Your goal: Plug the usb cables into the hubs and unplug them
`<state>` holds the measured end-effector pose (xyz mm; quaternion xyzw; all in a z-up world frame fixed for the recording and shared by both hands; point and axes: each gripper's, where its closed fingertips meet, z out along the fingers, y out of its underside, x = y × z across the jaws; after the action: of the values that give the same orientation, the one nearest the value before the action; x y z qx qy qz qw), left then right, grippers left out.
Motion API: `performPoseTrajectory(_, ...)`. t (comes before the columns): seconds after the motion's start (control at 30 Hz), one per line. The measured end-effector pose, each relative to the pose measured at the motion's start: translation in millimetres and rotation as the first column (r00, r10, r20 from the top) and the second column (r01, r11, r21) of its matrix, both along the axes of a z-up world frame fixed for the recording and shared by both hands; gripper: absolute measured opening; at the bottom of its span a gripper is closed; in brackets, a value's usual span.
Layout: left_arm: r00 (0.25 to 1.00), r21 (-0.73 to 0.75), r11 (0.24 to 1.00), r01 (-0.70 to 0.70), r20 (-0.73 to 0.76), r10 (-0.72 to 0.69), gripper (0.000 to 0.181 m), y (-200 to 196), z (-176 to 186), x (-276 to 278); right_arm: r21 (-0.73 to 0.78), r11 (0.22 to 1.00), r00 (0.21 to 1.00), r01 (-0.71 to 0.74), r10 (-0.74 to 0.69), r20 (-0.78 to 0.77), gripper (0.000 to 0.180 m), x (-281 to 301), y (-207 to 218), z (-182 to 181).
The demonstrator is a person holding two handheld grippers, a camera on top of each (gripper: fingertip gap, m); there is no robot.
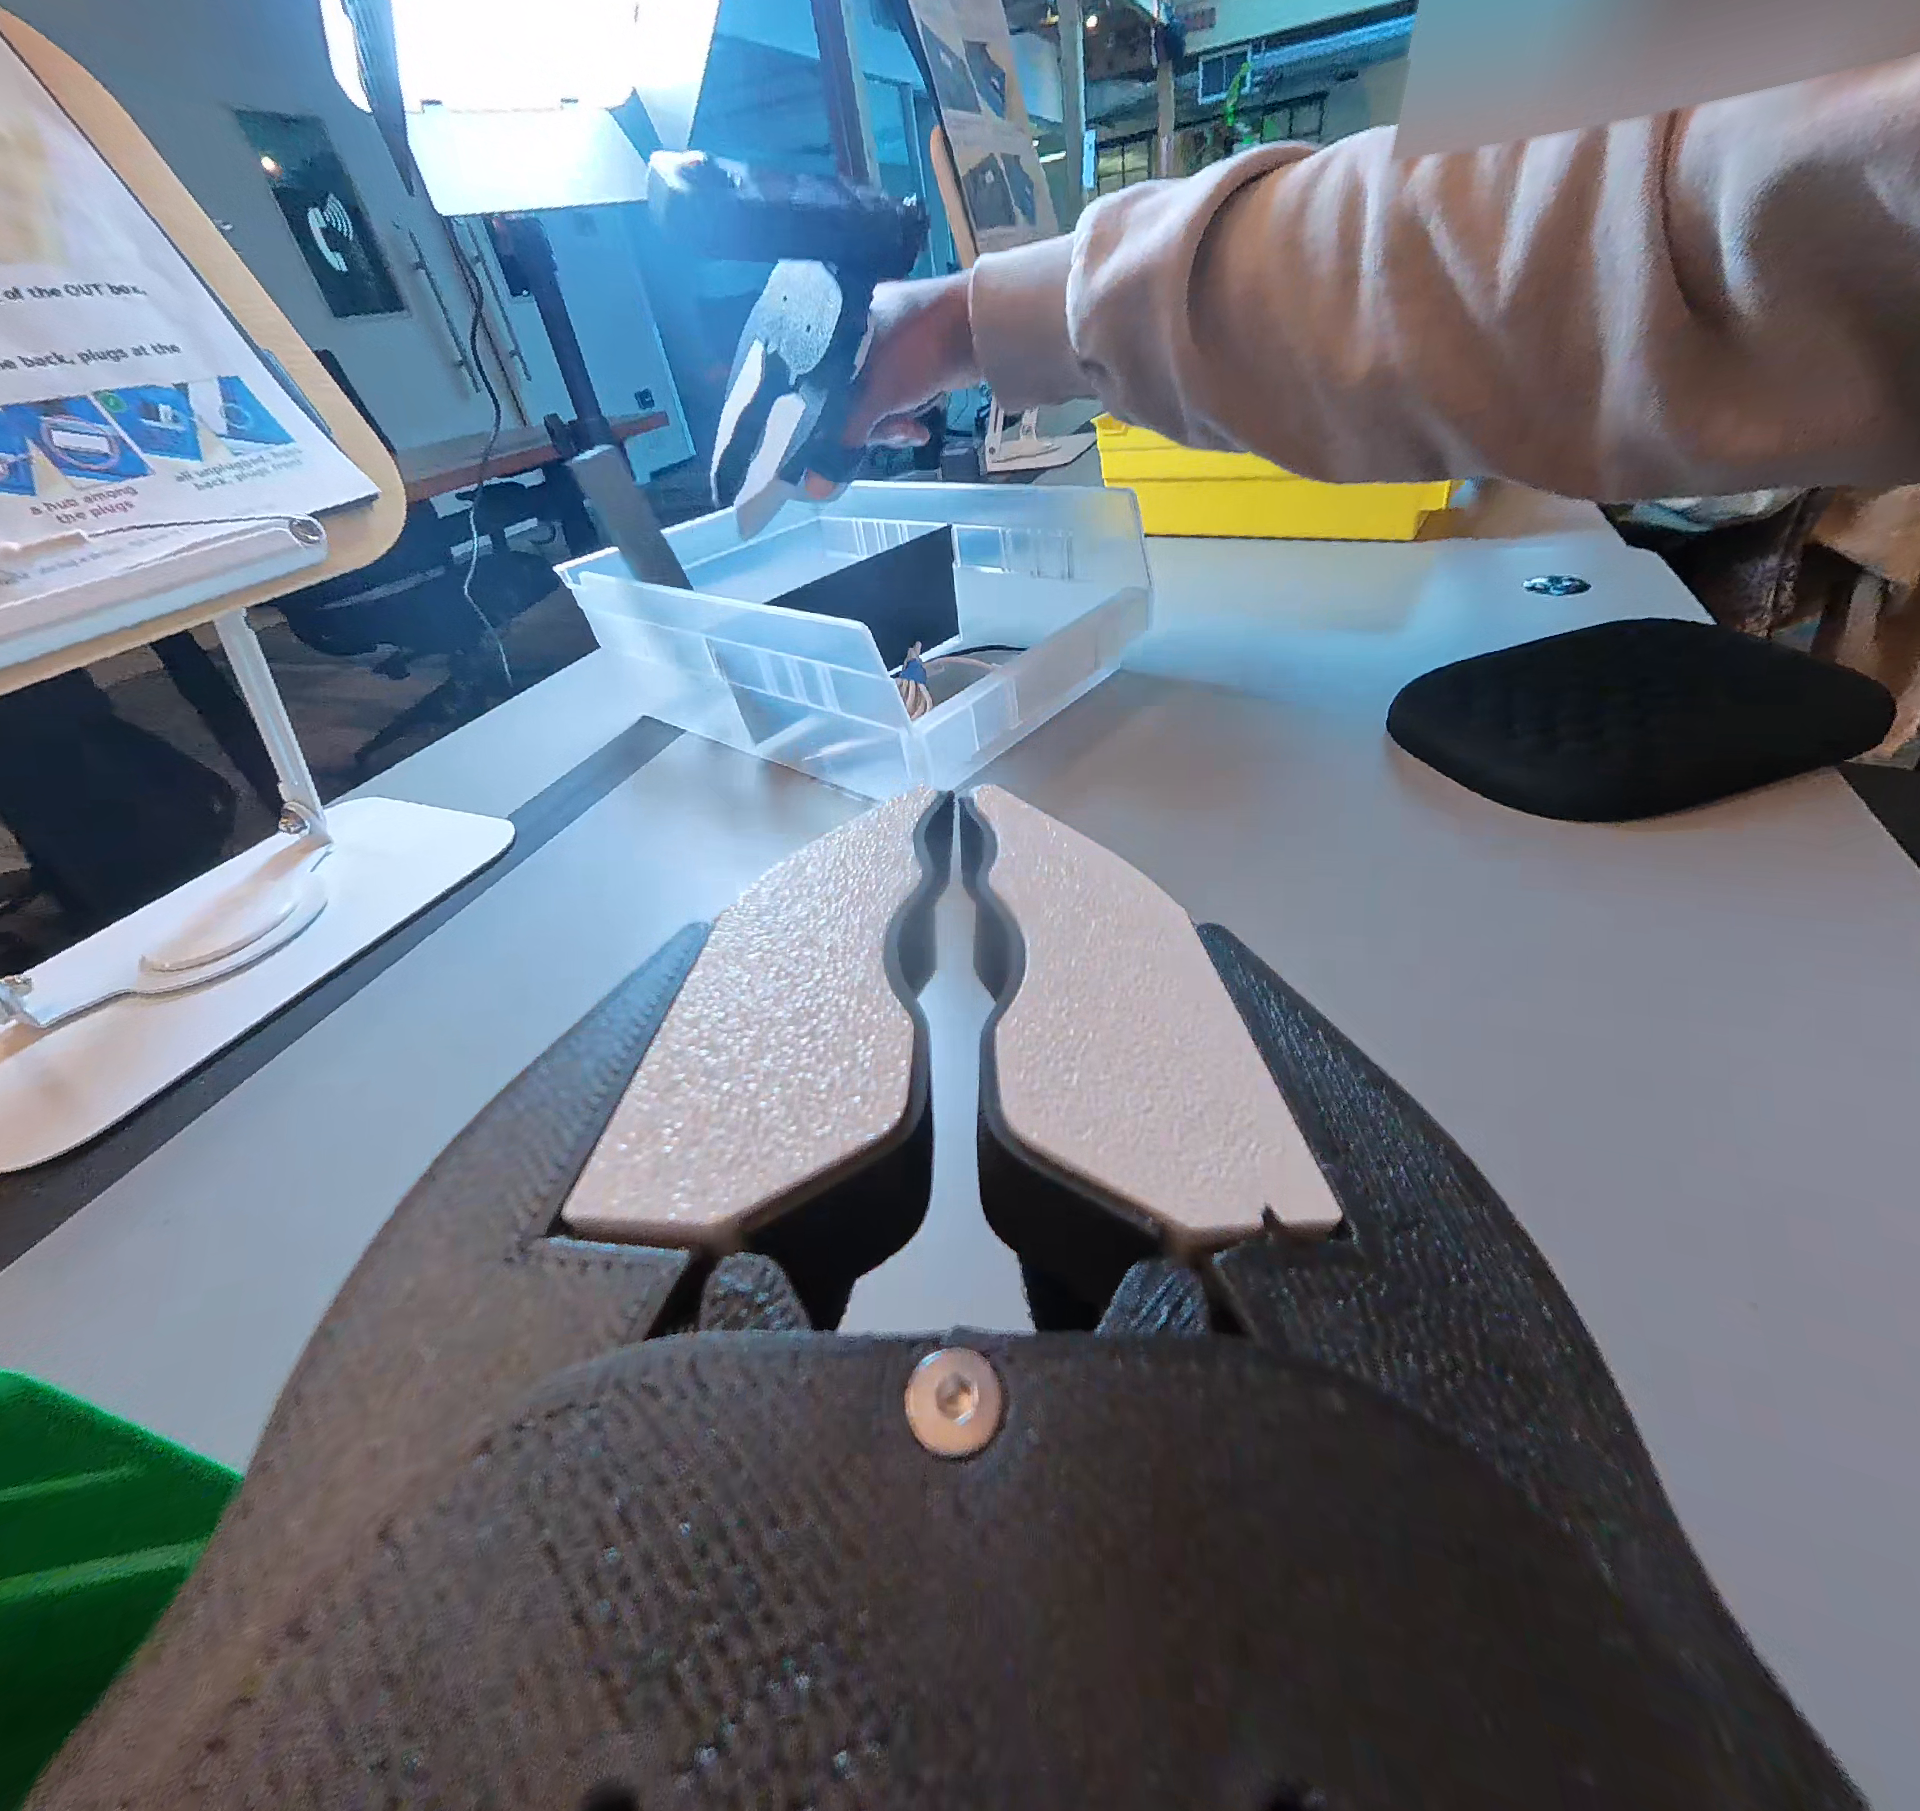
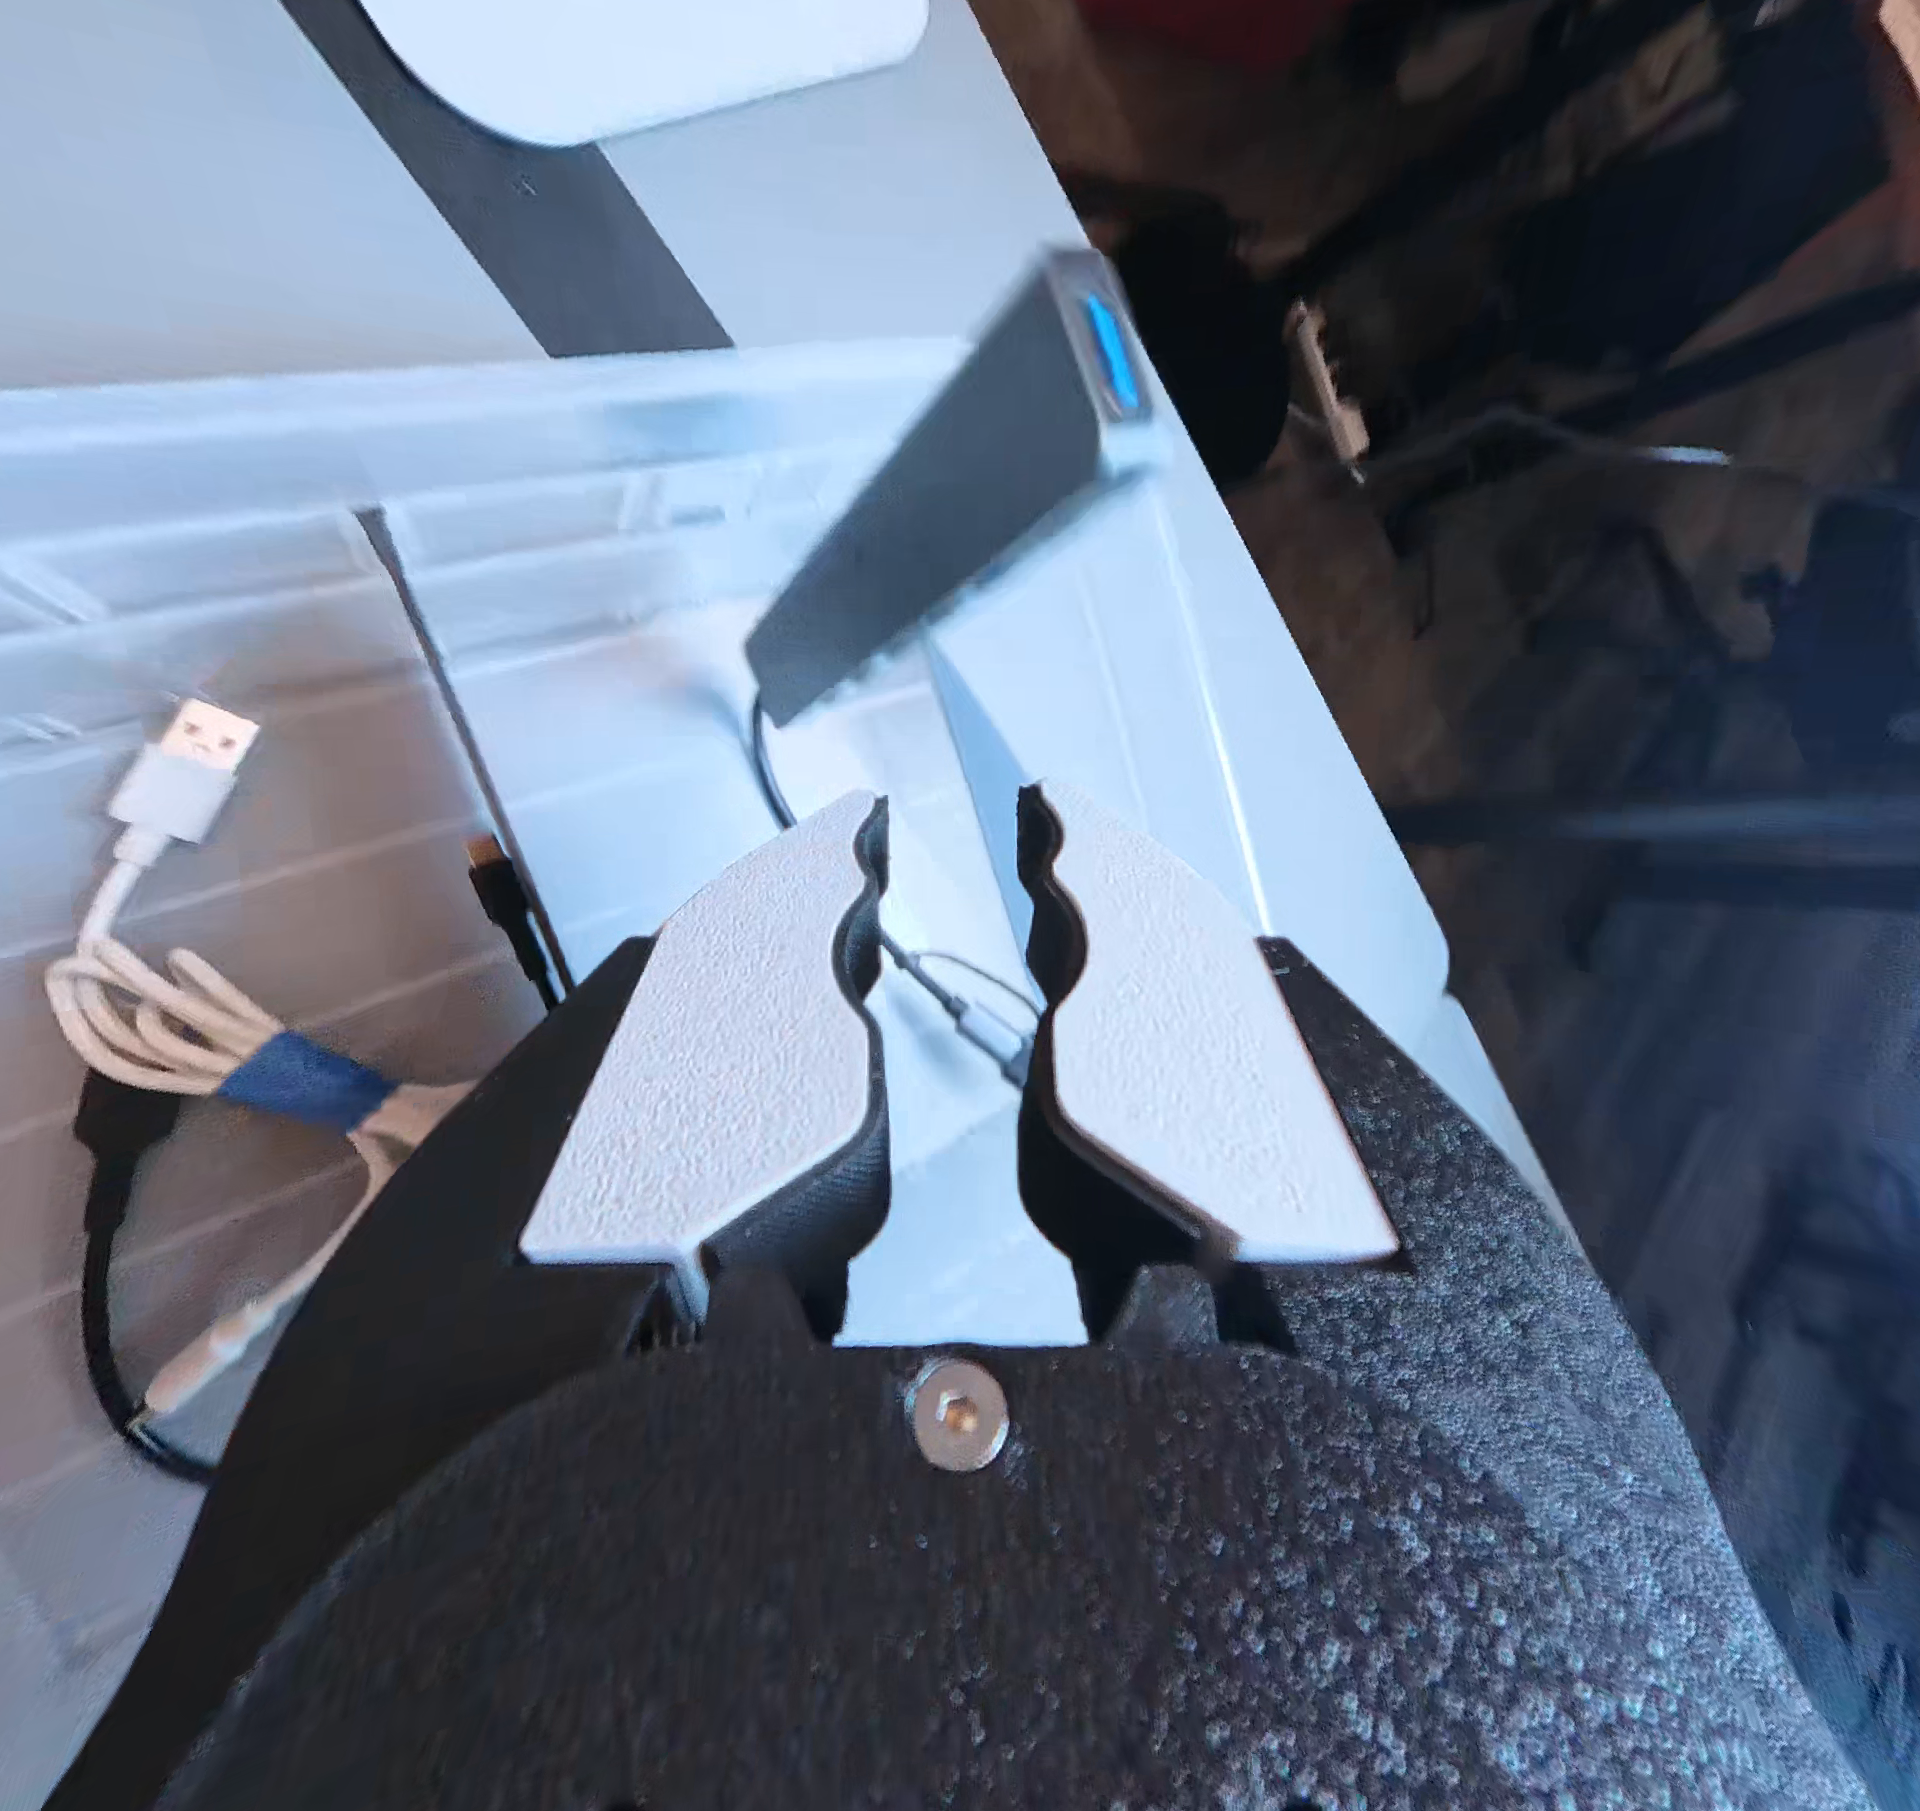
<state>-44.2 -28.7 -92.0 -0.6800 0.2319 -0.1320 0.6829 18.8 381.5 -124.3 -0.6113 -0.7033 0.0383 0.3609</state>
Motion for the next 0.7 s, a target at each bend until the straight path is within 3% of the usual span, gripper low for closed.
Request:
performPoseTrajectory(0.1,0.999,-0.013,0.999,-0.042,-0.022,0.041,0.002,2,-1,-7,-0.009,0.999,0.998,0.040,-0.040,-0.052,0.027,11,0,17)
performPoseTrajectory(0.2,0.997,-0.030,0.996,-0.084,-0.004,0.083,0.004,1,5,-19,-0.032,0.999,0.980,0.022,-0.027,-0.198,0.029,14,-21,48)
performPoseTrajectory(0.4,0.970,-0.047,0.969,-0.243,-0.007,0.243,0.011,-5,18,-68,-0.091,0.982,0.866,-0.163,0.098,-0.490,0.028,23,-131,92)
performPoseTrajectory(0.57,0.893,-0.043,0.892,-0.449,0.003,0.450,0.018,-29,52,-142,-0.191,0.921,0.736,-0.339,0.133,-0.664,0.026,45,-243,88)
performPoseTrajectory(0.7,0.779,-0.151,0.767,-0.624,-0.036,0.626,0.022,-40,58,-219,-0.208,0.896,0.704,-0.393,0.148,-0.695,0.024,55,-289,61)
